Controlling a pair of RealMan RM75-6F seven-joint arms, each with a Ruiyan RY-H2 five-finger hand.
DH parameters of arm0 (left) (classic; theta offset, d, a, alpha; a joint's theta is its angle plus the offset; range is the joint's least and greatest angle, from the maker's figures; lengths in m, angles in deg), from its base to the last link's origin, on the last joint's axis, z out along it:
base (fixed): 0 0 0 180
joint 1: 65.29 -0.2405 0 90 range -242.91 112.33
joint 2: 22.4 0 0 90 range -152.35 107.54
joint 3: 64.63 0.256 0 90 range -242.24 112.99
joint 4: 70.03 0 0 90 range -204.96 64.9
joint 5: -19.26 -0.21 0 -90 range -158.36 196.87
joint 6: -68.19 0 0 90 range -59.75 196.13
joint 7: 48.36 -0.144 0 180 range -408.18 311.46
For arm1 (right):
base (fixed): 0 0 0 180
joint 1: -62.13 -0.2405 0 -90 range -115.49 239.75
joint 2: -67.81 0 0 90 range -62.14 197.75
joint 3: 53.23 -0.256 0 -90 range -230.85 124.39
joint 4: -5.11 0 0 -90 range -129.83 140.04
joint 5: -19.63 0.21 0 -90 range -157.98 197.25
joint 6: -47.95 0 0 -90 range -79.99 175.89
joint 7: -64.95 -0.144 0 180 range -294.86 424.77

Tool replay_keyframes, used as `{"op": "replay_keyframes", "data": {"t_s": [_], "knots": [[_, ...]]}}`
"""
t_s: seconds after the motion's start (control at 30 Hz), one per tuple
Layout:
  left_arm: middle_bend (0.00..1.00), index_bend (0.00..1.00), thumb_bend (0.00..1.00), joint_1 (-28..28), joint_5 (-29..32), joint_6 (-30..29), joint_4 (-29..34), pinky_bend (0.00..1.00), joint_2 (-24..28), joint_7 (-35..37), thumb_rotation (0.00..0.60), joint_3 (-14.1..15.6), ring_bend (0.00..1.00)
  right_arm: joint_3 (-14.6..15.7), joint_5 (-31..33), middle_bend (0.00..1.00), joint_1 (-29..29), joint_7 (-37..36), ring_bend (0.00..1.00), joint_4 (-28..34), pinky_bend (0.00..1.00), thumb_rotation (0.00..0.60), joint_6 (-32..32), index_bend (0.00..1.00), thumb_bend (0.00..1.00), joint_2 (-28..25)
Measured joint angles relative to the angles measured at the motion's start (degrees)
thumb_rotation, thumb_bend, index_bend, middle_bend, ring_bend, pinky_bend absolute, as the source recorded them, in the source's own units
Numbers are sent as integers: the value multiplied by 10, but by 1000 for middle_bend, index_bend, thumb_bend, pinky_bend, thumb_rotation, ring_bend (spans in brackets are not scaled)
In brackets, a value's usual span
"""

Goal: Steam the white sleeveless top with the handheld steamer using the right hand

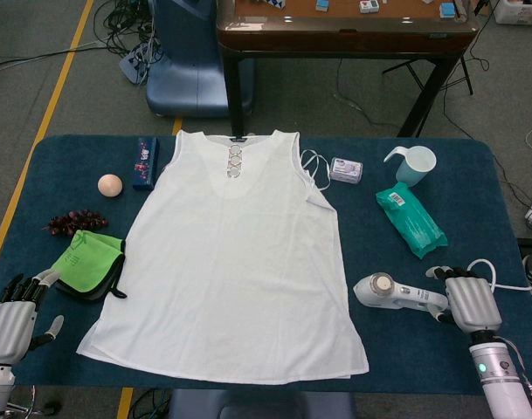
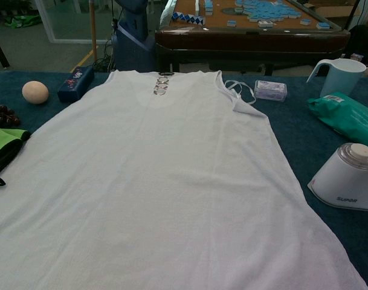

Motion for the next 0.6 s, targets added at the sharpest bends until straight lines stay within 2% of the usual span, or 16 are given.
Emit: {"op": "replay_keyframes", "data": {"t_s": [0.47,0.6], "knots": [[141,128,293,-5,-2,-3,-10,53,2,14,600,3,150,0,40,378,-38,19,304,-26,348,600,-57,395,228,35],[140,128,293,-5,-2,-3,-12,53,1,17,600,2,150,-1,46,401,-48,20,304,-34,348,600,-68,421,266,44]]}}
